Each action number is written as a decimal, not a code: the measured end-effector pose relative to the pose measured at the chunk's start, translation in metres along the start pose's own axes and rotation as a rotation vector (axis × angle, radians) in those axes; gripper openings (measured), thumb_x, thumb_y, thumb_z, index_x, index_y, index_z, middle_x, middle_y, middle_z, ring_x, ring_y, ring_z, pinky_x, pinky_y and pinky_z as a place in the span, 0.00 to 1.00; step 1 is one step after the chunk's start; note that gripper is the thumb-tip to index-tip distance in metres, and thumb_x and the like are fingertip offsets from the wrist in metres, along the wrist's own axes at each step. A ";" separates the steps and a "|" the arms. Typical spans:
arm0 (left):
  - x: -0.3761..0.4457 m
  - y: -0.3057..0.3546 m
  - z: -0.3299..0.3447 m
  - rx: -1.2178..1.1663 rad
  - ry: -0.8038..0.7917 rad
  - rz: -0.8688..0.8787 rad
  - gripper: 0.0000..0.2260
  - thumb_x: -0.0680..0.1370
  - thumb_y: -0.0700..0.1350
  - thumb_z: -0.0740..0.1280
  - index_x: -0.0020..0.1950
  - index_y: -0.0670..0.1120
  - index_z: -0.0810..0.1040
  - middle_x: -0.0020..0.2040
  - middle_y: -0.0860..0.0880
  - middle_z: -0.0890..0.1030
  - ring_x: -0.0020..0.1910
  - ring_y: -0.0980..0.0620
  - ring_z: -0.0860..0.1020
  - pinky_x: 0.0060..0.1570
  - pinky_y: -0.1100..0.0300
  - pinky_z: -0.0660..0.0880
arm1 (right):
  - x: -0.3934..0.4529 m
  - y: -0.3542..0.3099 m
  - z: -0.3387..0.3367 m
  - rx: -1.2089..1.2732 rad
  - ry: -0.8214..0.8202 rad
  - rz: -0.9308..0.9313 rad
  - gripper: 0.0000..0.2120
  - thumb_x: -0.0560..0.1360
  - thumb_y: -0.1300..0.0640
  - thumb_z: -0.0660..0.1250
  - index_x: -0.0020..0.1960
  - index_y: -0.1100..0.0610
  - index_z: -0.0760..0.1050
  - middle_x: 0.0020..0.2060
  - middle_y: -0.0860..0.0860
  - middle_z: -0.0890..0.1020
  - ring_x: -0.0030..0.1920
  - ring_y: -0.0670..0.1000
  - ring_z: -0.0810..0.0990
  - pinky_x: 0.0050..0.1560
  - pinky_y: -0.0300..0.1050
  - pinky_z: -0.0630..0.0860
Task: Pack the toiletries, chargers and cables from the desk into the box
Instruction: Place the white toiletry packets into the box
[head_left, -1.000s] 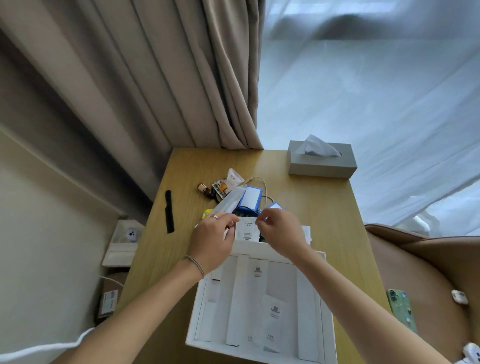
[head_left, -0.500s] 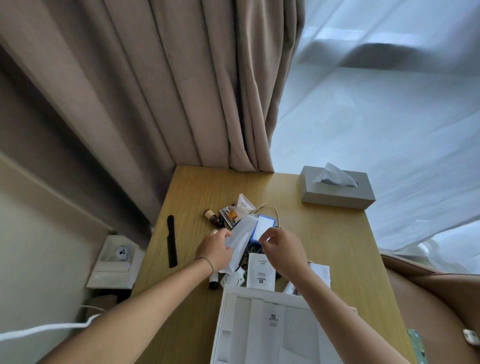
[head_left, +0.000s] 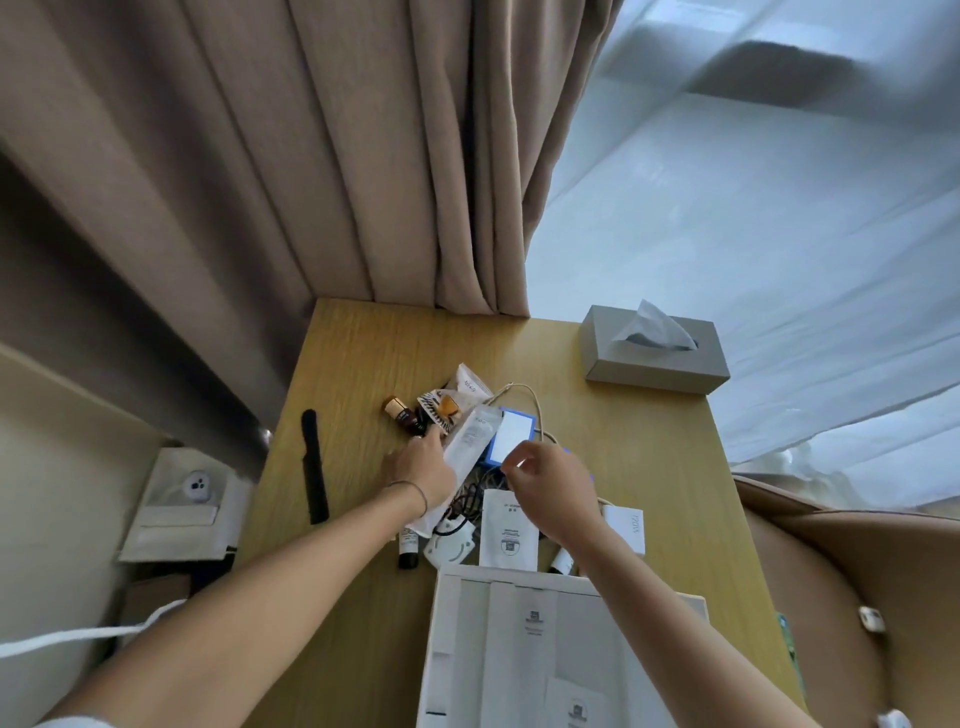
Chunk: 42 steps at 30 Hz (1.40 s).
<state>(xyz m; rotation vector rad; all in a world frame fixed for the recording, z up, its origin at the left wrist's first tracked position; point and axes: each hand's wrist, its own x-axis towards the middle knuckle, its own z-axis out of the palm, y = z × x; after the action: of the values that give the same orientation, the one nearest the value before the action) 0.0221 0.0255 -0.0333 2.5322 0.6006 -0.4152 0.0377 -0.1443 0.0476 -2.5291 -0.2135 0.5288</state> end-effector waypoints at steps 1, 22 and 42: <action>-0.001 -0.002 -0.003 -0.050 0.015 0.001 0.10 0.75 0.39 0.59 0.53 0.50 0.69 0.51 0.46 0.80 0.44 0.44 0.77 0.43 0.53 0.73 | 0.003 -0.002 0.002 -0.003 -0.007 -0.004 0.11 0.76 0.56 0.61 0.48 0.49 0.82 0.38 0.46 0.85 0.37 0.48 0.81 0.36 0.43 0.75; -0.089 -0.070 -0.060 -0.761 0.093 -0.201 0.11 0.83 0.47 0.61 0.44 0.50 0.80 0.38 0.51 0.83 0.39 0.47 0.82 0.39 0.57 0.78 | 0.088 -0.046 0.091 -1.130 -0.221 -0.832 0.23 0.75 0.58 0.68 0.71 0.53 0.72 0.67 0.55 0.76 0.72 0.59 0.68 0.72 0.59 0.63; -0.152 -0.014 -0.094 -0.990 0.146 -0.090 0.09 0.84 0.50 0.60 0.50 0.51 0.79 0.44 0.44 0.82 0.46 0.38 0.82 0.43 0.47 0.80 | 0.031 -0.063 0.003 0.314 0.130 -0.266 0.12 0.78 0.52 0.68 0.56 0.59 0.81 0.48 0.53 0.86 0.47 0.55 0.84 0.46 0.53 0.81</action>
<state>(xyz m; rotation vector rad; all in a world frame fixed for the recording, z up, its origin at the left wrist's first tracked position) -0.0987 0.0359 0.0985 1.5923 0.7375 0.0574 0.0623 -0.0824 0.0692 -2.1763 -0.3800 0.2678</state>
